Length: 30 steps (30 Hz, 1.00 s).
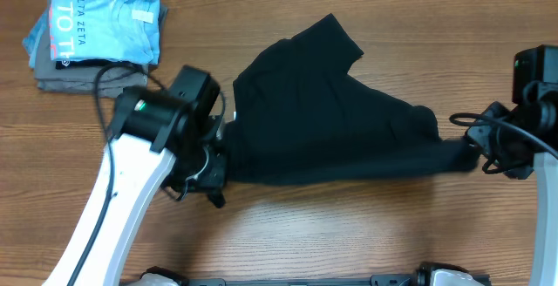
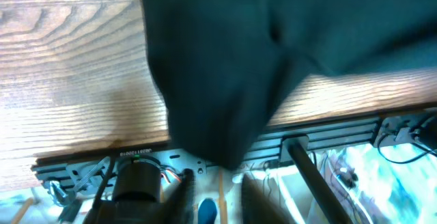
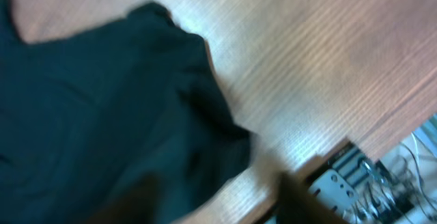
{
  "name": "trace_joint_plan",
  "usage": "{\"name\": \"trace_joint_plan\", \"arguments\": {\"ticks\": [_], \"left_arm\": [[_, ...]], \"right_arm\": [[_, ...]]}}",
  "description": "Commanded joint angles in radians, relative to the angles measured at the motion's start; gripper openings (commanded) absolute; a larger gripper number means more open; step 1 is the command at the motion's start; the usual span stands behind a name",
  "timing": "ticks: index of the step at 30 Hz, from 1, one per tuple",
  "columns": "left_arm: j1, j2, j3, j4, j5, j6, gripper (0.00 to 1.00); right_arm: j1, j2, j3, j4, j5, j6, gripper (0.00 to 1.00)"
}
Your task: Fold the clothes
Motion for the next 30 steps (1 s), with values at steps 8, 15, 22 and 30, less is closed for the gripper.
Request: {"name": "trace_joint_plan", "arguments": {"ticks": [8,15,22,30], "left_arm": [[-0.006,-0.055,-0.093,0.068,0.042,0.029,0.57],[-0.006,0.032,-0.095,0.37,0.04,0.051,0.45],[-0.006,0.256,-0.095,0.512,0.039,0.066,0.31],[0.014,0.457,-0.095,0.573,-0.095,0.032,0.24]], "right_arm": [[-0.005,0.006,-0.1,0.069,-0.023,-0.014,0.92],[-0.002,0.023,-0.122,0.232,-0.069,-0.014,0.76],[-0.001,0.087,-0.26,0.389,-0.259,-0.097,0.68],[0.001,0.22,-0.344,0.48,-0.292,-0.097,0.67]]}}
